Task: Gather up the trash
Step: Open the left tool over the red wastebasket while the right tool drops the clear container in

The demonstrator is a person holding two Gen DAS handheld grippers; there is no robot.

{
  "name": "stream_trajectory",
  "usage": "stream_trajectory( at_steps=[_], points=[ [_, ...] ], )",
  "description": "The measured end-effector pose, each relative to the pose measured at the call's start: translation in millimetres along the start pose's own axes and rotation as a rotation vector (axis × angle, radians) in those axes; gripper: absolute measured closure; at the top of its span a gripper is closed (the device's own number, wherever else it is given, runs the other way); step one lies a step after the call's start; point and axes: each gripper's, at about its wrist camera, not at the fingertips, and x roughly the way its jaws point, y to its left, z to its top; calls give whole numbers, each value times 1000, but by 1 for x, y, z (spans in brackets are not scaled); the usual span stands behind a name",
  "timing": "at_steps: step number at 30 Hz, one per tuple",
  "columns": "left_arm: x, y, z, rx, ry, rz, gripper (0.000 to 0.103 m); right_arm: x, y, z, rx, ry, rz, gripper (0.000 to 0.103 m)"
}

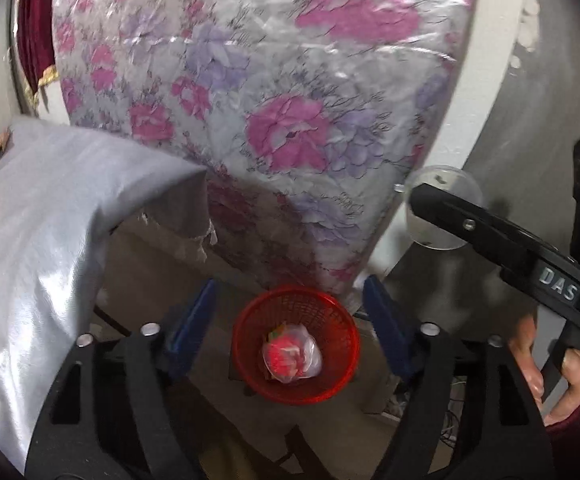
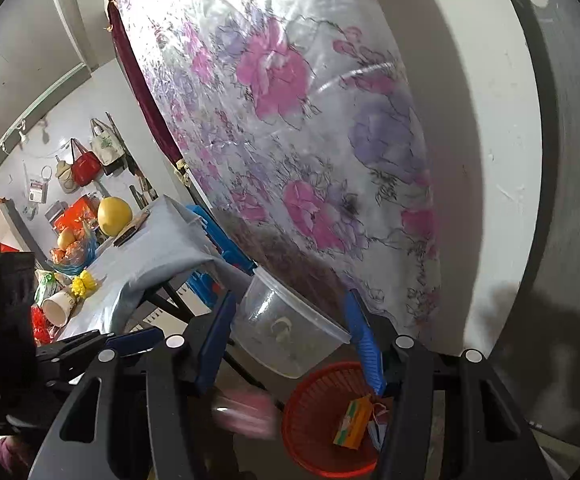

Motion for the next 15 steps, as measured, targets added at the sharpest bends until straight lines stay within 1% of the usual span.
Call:
stream_trajectory(
  at_steps=[2, 5, 9, 12, 13, 14, 15],
  points=[
    [-4, 4, -3, -11, 4, 5, 21, 2, 1, -3, -3, 6, 4, 47],
    [-16, 11, -7, -32, -12, 42, 18, 7, 4, -8, -7, 29, 14, 47],
    [-33, 19, -14, -57, -35, 77, 13, 22, 12, -18, -35, 88, 16, 47],
    [-45, 23, -18, -59, -58, 114, 11, 40, 16, -28, -60, 144, -15, 46],
    [-49, 25, -20, -61, -64, 121, 11, 46, 16, -31, -65, 164, -31, 43],
    [-52, 27, -20, -65, -69, 127, 11, 52, 16, -35, -69, 184, -49, 34],
    [-54, 28, -20, -68, -72, 131, 11, 56, 15, -39, -66, 192, -75, 30]
  ],
)
